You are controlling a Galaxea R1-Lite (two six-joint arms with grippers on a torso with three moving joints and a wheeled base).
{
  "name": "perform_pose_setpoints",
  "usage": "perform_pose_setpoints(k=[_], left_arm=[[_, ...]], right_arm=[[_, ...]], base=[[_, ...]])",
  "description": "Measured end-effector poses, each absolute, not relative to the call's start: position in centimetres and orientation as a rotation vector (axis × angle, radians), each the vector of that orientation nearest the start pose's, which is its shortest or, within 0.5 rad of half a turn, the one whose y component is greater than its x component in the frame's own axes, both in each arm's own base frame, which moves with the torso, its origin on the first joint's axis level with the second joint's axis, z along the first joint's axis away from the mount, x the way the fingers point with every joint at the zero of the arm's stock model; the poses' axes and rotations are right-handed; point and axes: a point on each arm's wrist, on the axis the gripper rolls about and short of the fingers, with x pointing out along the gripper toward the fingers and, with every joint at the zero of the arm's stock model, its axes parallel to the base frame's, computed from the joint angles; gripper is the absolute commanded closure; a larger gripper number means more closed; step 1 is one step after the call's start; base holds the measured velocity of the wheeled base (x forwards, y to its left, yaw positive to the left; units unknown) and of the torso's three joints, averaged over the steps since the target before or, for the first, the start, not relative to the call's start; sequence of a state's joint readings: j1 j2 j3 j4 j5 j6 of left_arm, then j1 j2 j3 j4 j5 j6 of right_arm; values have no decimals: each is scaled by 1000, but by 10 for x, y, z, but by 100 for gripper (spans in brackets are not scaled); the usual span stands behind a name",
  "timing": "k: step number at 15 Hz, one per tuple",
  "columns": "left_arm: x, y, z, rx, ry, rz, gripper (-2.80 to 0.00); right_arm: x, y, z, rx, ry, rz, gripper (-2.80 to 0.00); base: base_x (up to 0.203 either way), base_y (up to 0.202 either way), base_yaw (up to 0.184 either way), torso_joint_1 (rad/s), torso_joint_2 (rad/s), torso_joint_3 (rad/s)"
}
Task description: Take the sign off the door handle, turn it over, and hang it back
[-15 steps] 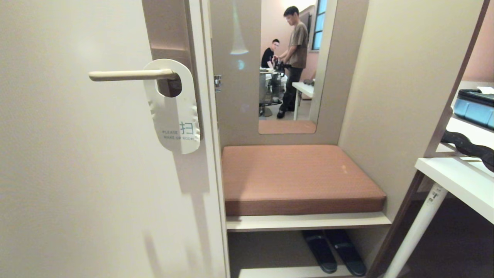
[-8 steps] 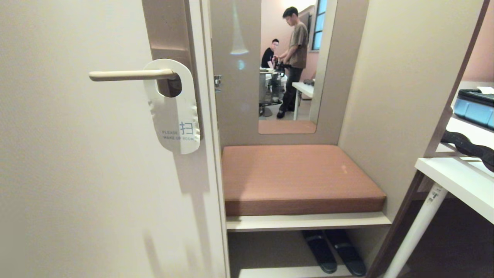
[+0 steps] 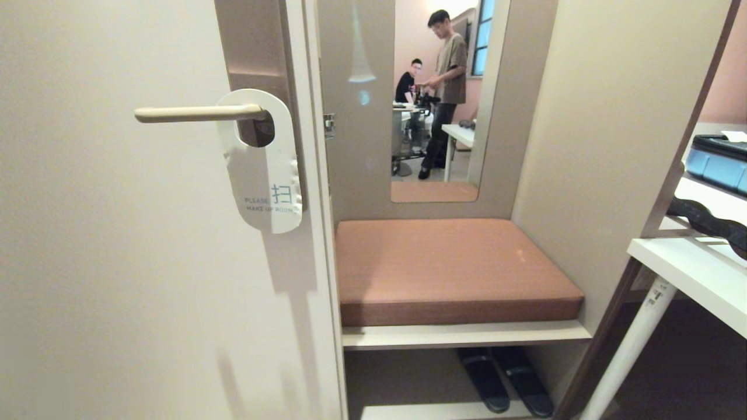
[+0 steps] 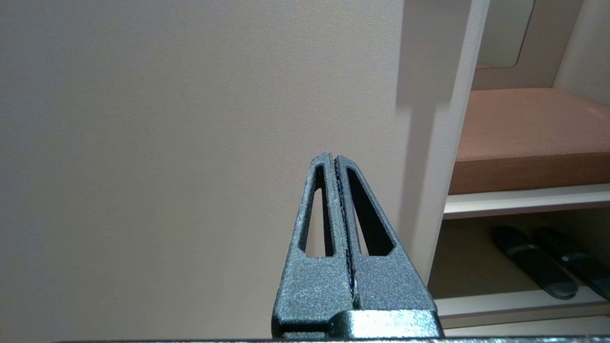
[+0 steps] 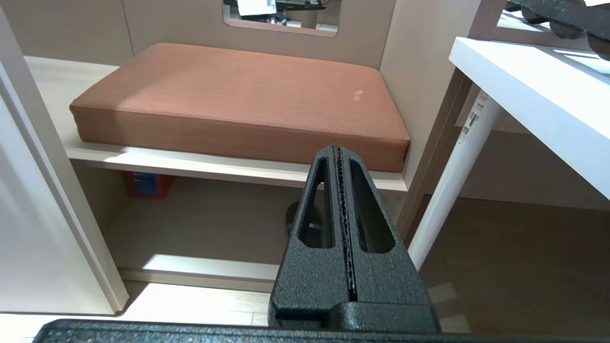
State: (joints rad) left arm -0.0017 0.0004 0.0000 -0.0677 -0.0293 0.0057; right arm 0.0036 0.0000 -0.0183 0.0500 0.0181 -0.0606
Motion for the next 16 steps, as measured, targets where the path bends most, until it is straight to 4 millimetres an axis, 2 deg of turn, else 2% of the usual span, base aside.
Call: perform_pose_setpoints(k=[9,16], left_arm=[[-23,-1,82,14,-67,-27,0],[-23,0,75,56,4,7,0]], right_arm=[[-24,0,75,-62,31,23,0],[-24,0,75,-66,33,23,0]], base=[[0,0,0,0,0,0],[0,0,0,0,0,0]])
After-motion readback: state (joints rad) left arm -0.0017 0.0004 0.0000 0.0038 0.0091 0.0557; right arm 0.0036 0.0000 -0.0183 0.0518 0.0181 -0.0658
